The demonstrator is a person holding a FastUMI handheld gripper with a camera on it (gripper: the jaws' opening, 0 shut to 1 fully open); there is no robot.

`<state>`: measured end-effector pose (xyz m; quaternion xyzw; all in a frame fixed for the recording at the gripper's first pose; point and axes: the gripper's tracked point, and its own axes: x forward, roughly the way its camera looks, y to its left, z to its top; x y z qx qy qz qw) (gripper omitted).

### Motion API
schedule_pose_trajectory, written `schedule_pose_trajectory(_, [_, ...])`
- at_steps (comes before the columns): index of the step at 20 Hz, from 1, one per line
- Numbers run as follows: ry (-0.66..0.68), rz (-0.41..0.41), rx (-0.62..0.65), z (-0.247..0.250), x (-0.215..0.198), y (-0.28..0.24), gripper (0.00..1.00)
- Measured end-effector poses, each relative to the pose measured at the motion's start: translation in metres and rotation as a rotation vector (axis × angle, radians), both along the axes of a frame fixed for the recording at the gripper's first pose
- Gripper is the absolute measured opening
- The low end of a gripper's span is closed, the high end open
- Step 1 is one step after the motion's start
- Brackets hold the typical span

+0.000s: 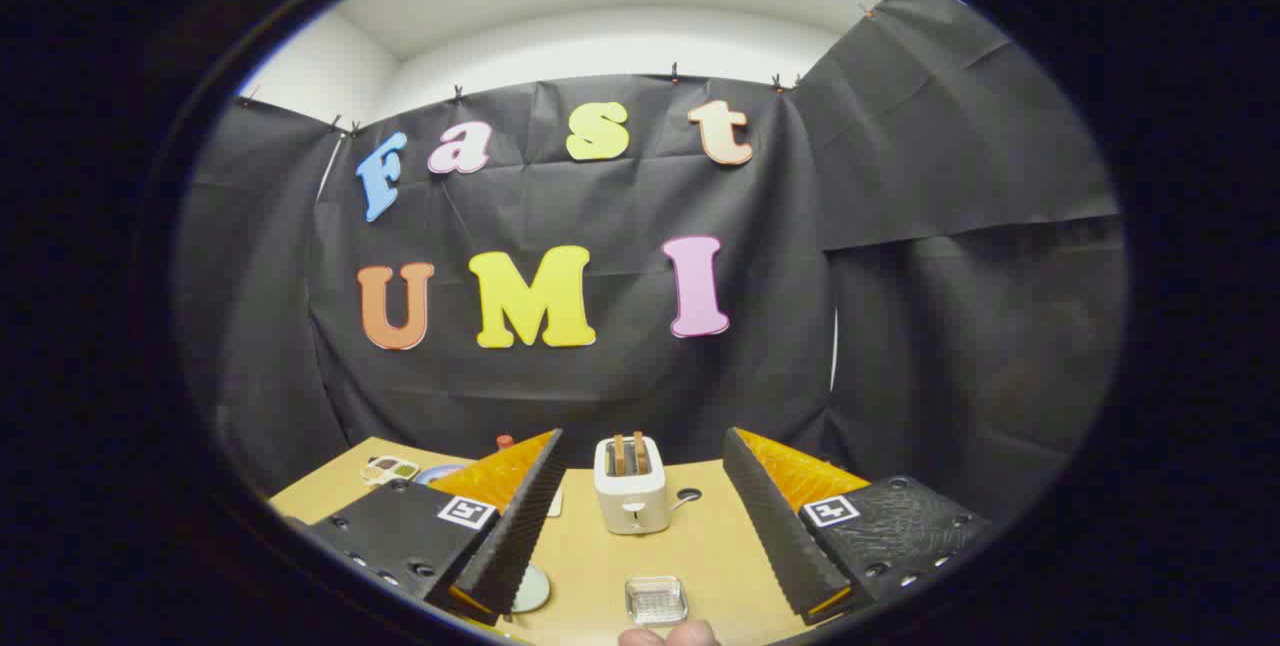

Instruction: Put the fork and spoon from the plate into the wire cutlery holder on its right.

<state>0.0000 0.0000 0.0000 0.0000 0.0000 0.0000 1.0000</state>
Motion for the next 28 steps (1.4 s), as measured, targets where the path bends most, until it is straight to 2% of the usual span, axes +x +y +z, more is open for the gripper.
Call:
schedule_pose_trajectory(16, [0.002, 0.061, -0.033, 0.002, 0.008, 0.033, 0.96])
schedule_pose_trajectory(23, [0.057, 0.066, -0.057, -0.017, 0.010, 0.045, 0.96])
schedule_pose_trajectory(28, [0.138, 0.110, -0.074, -0.051, 0.014, 0.076, 0.96])
